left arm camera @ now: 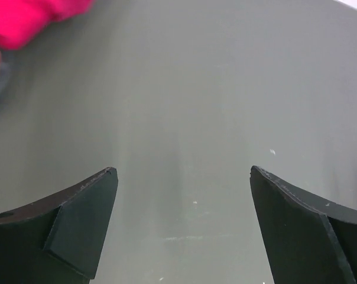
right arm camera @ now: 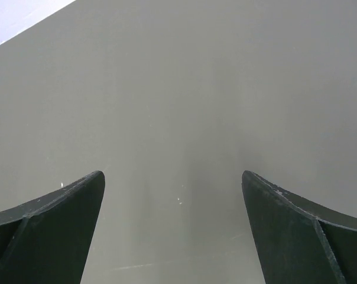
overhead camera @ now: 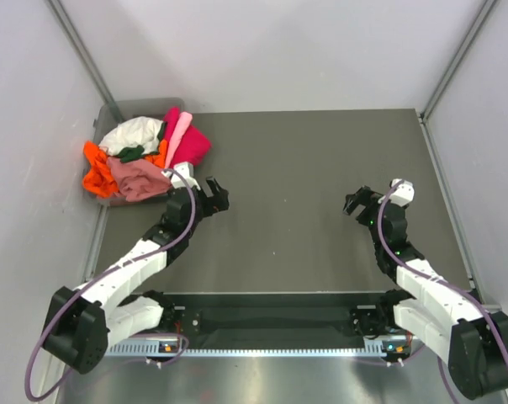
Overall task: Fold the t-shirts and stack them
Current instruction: Grab the tshirt from the pile
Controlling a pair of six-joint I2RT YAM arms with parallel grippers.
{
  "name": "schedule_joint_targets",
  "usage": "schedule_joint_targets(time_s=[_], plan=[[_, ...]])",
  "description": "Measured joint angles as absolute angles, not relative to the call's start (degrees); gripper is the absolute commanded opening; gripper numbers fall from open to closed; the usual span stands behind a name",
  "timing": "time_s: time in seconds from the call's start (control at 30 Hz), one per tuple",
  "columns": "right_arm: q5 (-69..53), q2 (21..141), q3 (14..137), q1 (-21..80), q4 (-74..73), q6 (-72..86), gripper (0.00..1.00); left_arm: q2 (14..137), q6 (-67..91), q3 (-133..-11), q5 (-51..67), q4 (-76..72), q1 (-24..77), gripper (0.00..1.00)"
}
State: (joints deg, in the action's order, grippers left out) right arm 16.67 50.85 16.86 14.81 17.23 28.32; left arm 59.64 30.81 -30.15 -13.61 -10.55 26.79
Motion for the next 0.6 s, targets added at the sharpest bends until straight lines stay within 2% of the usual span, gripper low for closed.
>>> schedule_joint_targets(time_s=[0.2, 0.47, 0.6], plan=[[16.88, 49.91, 16.45, 14.81, 17.39, 28.36, 1.0, 63.9, 37.01, -44.64, -21.82, 5.08, 23.7, 0.9], [16.88, 52.66, 16.47, 14.81, 17.06, 28.69, 1.0, 70.72, 44.93, -60.01, -21.43, 21.39, -2.31, 0.79], [16.86, 54.17, 16.51, 14.81, 16.27, 28.77, 1.0, 76.12, 46.63, -63.0, -21.52, 26.0, -7.4, 0.75]])
